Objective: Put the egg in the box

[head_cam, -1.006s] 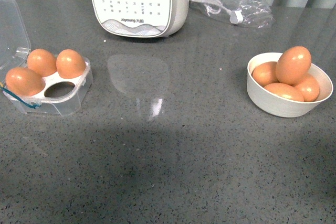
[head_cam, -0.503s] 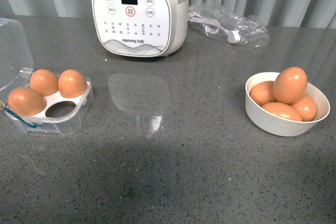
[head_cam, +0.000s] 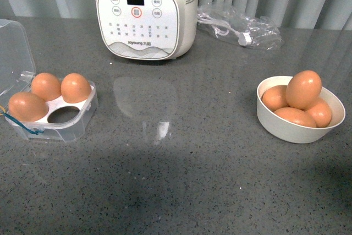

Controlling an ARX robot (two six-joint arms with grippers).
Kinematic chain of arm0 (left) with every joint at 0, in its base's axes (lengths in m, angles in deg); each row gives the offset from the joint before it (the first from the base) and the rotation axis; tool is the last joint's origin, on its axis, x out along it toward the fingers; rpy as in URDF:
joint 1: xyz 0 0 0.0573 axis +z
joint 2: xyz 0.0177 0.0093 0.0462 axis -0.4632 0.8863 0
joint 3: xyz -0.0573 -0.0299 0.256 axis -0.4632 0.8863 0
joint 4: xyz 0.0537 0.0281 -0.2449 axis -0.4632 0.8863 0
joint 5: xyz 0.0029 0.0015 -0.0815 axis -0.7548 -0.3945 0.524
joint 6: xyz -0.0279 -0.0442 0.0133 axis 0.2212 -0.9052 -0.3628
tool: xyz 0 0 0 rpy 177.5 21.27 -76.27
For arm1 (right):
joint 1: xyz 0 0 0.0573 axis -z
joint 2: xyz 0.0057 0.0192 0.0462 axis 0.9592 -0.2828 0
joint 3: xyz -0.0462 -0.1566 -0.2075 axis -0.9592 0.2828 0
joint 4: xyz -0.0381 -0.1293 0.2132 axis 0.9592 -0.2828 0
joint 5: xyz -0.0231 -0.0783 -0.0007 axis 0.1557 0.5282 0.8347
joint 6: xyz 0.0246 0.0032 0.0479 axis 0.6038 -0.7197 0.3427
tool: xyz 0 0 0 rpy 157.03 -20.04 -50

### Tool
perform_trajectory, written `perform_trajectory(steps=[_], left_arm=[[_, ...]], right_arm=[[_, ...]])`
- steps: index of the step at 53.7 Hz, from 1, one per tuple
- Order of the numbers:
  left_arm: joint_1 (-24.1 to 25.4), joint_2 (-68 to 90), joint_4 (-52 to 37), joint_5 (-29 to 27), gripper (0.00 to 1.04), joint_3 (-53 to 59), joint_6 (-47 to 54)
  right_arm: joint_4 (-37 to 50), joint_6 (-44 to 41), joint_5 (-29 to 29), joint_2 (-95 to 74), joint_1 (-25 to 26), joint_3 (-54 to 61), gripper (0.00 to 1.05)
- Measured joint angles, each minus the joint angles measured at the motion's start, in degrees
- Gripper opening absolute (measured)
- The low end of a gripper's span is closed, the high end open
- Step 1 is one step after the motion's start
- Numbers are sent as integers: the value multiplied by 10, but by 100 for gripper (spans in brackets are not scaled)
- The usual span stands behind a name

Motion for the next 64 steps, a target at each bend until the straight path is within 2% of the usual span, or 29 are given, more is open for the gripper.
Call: perform_trajectory(steps=[9,26,46,60,64], left_arm=[[0,0,0,0,98,0,0],[0,0,0,0,98,0,0],[0,0,0,0,98,0,0],[0,0,0,0,98,0,0],[0,0,0,0,98,0,0]], right_arm=[[-30,23,-36,-189,-15,-116,97],[-79,59,-67,-451,-18,-296,97],[-56,82,-99,-561,-30,-346,97],[-50,85,-94,-607,-41,-372,97],[-50,87,-91,-614,-43,-376,86]])
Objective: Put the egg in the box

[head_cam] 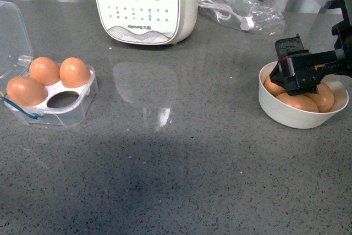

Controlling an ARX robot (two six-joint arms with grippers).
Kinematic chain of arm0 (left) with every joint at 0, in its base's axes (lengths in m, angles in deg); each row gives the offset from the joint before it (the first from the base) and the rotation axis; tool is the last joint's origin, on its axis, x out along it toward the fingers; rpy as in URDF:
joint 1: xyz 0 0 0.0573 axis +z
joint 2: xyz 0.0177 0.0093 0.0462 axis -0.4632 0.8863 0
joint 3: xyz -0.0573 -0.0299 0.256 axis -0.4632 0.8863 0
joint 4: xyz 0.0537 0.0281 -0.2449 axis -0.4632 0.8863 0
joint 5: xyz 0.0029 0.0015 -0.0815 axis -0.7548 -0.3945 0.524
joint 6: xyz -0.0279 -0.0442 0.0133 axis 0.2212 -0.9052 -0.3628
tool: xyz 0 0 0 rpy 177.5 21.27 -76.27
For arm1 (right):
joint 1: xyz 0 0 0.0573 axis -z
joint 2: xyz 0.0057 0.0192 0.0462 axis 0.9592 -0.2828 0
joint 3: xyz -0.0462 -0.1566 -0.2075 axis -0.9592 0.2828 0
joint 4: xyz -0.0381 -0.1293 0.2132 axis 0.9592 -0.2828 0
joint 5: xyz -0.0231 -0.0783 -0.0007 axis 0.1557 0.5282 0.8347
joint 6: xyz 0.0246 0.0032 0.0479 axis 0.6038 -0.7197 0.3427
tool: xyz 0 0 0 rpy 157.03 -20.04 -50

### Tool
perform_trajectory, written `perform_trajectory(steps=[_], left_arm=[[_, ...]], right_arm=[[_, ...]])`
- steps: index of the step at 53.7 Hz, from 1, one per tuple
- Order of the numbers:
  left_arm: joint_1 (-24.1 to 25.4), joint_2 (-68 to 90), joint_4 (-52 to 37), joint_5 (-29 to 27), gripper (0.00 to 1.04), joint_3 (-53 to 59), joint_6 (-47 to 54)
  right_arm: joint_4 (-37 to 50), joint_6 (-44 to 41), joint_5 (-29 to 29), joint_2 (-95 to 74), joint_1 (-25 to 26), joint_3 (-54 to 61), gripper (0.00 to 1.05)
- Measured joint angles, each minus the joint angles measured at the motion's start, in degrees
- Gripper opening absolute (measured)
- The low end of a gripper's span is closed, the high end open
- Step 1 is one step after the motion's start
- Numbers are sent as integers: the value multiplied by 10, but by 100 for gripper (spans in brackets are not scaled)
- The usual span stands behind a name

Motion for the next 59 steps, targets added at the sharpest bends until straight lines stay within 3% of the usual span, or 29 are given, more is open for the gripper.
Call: perform_trajectory(steps=[9,17,26,34,46,59], left_arm=[[0,0,0,0,98,0,0],[0,0,0,0,98,0,0],[0,0,0,0,98,0,0],[0,0,0,0,98,0,0],[0,0,0,0,98,0,0],[0,0,0,0,98,0,0]], right_arm=[[7,-5,13,-2,-1,-3,57],[12,-10,16,-2,-1,-4,42],[16,-25,12,12,-7,-4,41],[16,-34,-33,43,-28,-25,41],[63,-31,-168,6,-115,-110,41],[73,-34,-211,-91,-181,-167,41]])
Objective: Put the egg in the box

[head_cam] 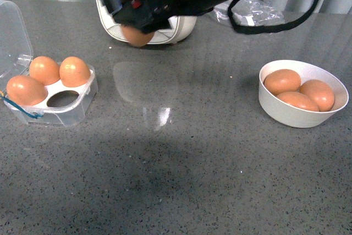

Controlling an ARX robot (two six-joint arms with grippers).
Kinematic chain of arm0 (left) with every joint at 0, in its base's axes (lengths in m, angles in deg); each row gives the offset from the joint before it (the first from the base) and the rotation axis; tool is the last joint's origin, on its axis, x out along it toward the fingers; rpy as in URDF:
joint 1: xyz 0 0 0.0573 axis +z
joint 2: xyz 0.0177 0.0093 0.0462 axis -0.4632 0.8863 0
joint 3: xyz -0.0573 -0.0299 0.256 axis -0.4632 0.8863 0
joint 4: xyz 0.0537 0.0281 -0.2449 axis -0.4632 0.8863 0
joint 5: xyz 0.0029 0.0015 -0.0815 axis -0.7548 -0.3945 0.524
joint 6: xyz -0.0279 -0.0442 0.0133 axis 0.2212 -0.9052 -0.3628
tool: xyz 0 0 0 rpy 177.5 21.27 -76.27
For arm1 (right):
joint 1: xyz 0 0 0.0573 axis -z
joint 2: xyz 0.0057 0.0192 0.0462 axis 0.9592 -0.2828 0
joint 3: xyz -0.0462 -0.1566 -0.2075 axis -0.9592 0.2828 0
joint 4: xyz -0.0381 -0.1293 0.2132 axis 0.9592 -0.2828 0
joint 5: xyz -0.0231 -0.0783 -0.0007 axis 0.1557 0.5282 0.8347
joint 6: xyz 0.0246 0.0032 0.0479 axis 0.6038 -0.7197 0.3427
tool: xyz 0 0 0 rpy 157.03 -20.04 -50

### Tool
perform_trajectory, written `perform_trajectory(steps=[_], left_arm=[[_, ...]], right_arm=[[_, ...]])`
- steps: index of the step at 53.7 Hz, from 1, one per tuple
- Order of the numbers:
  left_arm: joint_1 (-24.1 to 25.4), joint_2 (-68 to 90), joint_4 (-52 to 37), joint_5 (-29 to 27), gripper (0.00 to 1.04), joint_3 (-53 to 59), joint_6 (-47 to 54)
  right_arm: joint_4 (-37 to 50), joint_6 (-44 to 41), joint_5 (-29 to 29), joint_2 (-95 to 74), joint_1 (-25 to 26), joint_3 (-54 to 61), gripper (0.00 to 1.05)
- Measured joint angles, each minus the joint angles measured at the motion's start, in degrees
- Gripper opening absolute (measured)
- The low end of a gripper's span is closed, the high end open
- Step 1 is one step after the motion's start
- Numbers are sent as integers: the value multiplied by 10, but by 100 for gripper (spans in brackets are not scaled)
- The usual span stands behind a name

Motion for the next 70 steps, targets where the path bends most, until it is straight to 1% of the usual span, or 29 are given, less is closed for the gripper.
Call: perform_trajectory(steps=[7,15,29,58,59,67,68,70], left_arm=[[0,0,0,0,98,0,0],[0,0,0,0,98,0,0],[0,0,0,0,98,0,0],[0,0,0,0,98,0,0],[0,0,0,0,98,0,0],[0,0,0,0,98,0,0],[0,0,0,0,98,0,0],[0,0,0,0,98,0,0]], right_arm=[[6,2,-27,-45,-31,-28,41],[10,5,-36,-80,-55,-68,41],[-5,14,-43,-132,-81,-117,41],[-17,1,-36,-157,-89,-127,41],[-17,0,-36,-157,-89,-128,42],[-18,-10,-36,-157,-89,-128,64],[-18,-11,-36,-157,-89,-128,69],[-17,-12,-38,-156,-89,-127,74]])
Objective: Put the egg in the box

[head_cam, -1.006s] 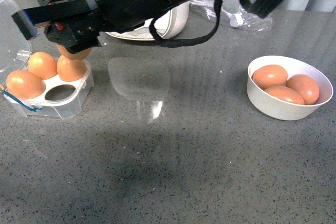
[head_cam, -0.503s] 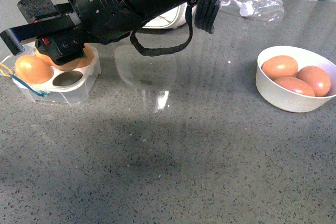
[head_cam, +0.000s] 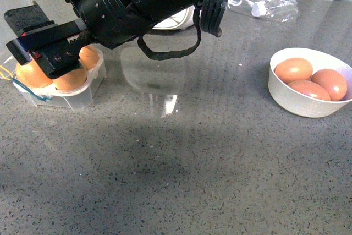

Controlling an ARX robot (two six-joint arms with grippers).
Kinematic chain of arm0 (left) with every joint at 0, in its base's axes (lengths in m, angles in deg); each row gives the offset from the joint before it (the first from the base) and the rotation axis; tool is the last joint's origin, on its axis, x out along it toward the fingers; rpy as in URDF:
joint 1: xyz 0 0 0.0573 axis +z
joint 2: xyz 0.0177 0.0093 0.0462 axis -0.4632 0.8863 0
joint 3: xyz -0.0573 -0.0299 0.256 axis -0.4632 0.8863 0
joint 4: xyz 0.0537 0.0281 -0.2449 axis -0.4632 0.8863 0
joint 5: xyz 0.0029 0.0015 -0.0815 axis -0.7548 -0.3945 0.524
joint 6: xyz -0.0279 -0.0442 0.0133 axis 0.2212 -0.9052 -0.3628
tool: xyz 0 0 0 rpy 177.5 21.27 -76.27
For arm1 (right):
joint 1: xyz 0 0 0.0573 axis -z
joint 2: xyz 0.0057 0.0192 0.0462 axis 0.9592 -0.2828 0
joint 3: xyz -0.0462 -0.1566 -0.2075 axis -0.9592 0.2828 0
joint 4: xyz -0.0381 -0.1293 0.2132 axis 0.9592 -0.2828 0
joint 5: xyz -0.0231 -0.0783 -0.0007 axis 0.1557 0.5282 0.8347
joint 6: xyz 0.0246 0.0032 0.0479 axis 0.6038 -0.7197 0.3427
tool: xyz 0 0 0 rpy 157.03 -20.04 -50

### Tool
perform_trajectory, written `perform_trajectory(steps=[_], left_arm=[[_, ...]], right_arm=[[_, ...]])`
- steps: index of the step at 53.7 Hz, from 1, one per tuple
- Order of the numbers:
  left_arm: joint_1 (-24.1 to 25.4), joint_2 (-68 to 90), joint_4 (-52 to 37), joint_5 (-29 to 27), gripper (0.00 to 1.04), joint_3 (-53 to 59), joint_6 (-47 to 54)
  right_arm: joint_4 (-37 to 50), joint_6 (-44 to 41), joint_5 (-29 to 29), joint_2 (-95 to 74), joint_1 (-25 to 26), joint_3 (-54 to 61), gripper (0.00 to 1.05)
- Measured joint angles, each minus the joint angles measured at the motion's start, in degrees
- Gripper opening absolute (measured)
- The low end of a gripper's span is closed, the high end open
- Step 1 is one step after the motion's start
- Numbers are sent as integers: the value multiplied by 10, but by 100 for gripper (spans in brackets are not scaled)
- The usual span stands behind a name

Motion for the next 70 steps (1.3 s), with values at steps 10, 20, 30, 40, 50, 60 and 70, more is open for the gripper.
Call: perform_trajectory(steps=[10,20,30,40,50,60,70], left_arm=[[0,0,0,0,98,0,0],[0,0,0,0,98,0,0],[0,0,0,0,98,0,0],[0,0,0,2,98,0,0],[0,0,0,2,98,0,0],[0,0,0,0,98,0,0],[0,0,0,0,98,0,0]], right_arm=[[18,2,2,17,3,20,99],[76,64,38,70,23,68,97],[107,139,113,160,73,151,97],[386,125,382,250,140,357,80],[525,95,445,403,222,576,39],[519,89,393,489,265,663,3],[485,88,362,577,303,721,3]])
